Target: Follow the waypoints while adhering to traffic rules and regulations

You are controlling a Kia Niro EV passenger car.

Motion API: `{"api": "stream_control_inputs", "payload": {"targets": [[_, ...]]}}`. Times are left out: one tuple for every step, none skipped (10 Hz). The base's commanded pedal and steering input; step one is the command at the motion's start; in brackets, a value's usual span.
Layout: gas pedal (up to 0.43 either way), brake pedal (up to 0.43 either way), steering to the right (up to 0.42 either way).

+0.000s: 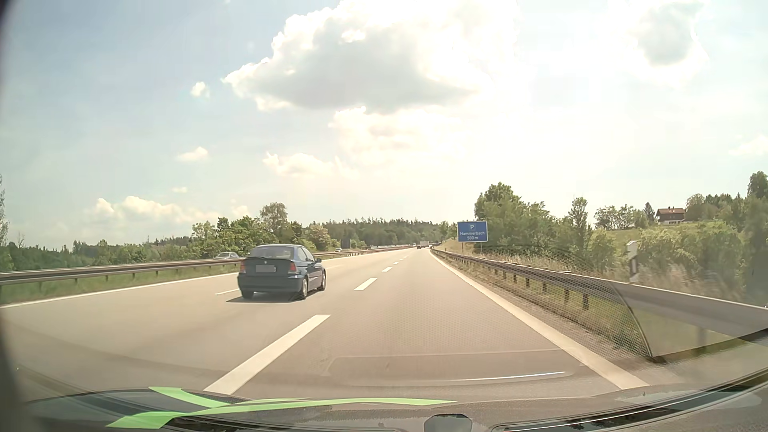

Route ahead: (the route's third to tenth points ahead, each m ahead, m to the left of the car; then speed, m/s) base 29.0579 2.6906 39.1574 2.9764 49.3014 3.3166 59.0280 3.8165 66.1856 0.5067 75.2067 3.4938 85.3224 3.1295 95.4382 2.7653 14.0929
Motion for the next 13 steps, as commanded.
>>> {"api": "stream_control_inputs", "payload": {"targets": [[0.331, 0.0, 0.0], [0.331, 0.0, 0.0], [0.331, 0.0, 0.0], [0.319, 0.0, 0.0], [0.319, 0.0, 0.0], [0.319, 0.0, 0.0], [0.319, 0.0, 0.0], [0.319, 0.0, -0.001], [0.319, 0.0, -0.002], [0.319, 0.0, -0.003], [0.319, 0.0, -0.005], [0.319, 0.0, -0.005], [0.319, 0.0, -0.005]]}}
